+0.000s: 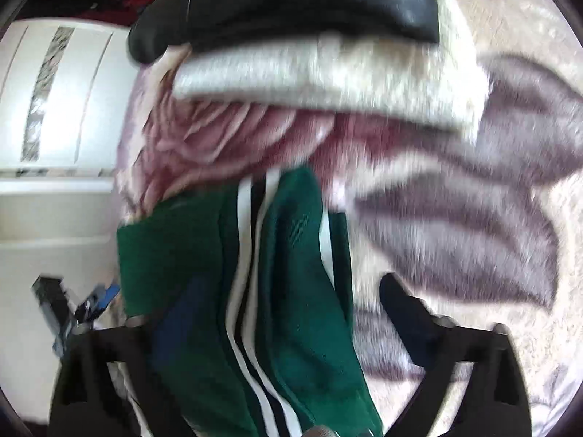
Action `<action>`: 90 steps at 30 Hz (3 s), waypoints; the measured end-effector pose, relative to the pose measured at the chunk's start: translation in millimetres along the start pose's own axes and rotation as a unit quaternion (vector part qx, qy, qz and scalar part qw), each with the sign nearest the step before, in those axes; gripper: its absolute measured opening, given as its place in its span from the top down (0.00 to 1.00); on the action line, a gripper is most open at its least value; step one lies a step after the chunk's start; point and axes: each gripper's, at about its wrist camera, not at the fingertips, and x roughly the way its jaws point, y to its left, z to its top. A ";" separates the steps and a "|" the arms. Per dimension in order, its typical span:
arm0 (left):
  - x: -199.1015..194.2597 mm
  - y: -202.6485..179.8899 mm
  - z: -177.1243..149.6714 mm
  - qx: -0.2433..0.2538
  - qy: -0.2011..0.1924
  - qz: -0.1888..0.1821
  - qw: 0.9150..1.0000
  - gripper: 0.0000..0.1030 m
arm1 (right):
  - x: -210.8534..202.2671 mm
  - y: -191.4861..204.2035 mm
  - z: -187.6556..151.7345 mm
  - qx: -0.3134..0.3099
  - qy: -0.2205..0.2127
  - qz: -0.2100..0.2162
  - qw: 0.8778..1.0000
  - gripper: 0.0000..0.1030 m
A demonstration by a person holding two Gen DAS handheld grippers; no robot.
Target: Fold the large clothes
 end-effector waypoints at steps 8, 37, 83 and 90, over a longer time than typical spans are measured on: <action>70.1 32.7 -51.4 -0.083 0.102 -0.153 0.980 0.00 | 79.9 -40.5 -38.4 0.026 0.140 0.146 0.979 0.00; -10.5 -122.3 116.8 0.122 0.098 -0.300 0.941 0.57 | -96.0 32.4 -65.2 0.097 -0.109 0.260 0.955 0.64; -27.8 -291.8 188.4 0.335 -0.059 0.036 0.940 0.00 | -193.2 142.5 -22.9 0.151 -0.243 -0.371 0.884 0.01; -116.4 -302.6 148.0 0.349 -0.099 0.038 0.931 0.00 | -236.2 213.9 -44.6 0.134 -0.287 -0.377 0.871 0.00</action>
